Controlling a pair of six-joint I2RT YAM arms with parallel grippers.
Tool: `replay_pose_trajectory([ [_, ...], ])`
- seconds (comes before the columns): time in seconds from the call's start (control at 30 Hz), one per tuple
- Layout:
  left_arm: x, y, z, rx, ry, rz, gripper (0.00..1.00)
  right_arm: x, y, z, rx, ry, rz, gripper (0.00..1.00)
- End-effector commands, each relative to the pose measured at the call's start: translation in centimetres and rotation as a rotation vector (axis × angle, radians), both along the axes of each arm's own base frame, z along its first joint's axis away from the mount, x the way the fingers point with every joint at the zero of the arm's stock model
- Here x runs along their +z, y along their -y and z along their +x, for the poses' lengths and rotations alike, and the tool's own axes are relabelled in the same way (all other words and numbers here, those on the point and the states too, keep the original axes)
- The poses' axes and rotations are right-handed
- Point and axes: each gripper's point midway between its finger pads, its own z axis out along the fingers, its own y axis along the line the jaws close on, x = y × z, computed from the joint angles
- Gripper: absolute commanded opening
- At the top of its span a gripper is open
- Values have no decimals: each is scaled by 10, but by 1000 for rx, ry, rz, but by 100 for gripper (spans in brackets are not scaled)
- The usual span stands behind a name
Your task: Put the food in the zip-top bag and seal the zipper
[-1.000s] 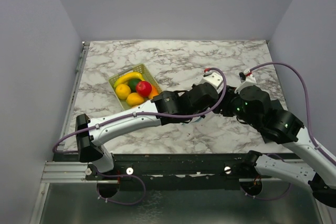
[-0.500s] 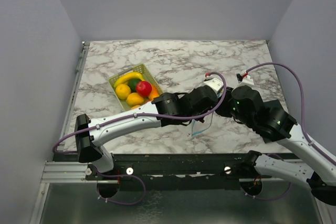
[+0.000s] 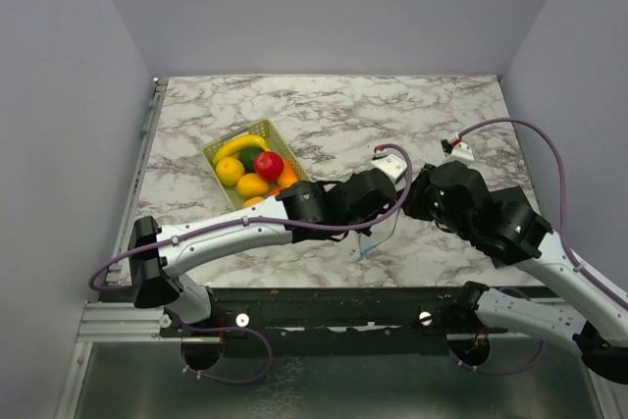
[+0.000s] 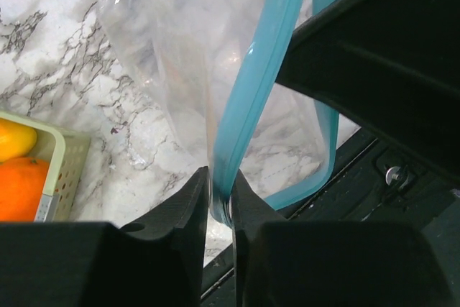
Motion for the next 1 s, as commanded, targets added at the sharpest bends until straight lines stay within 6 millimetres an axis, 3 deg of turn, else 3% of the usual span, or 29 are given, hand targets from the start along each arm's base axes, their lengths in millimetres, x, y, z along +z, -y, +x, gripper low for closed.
replay_pose_trajectory([
  [0.0, 11, -9, 1, 25, 47, -57, 22, -3, -1, 0, -18, -4, 31, 1],
  [0.53, 20, -12, 0, 61, 186, -247, 36, 2, -13, -4, -13, -18, 150, 1],
  [0.87, 20, -13, 1, 60, 253, -255, 38, 7, -14, -7, -8, -16, 182, 1],
  [0.97, 18, -16, 3, 73, 269, -240, 32, 9, -13, -7, -9, -14, 187, 1],
])
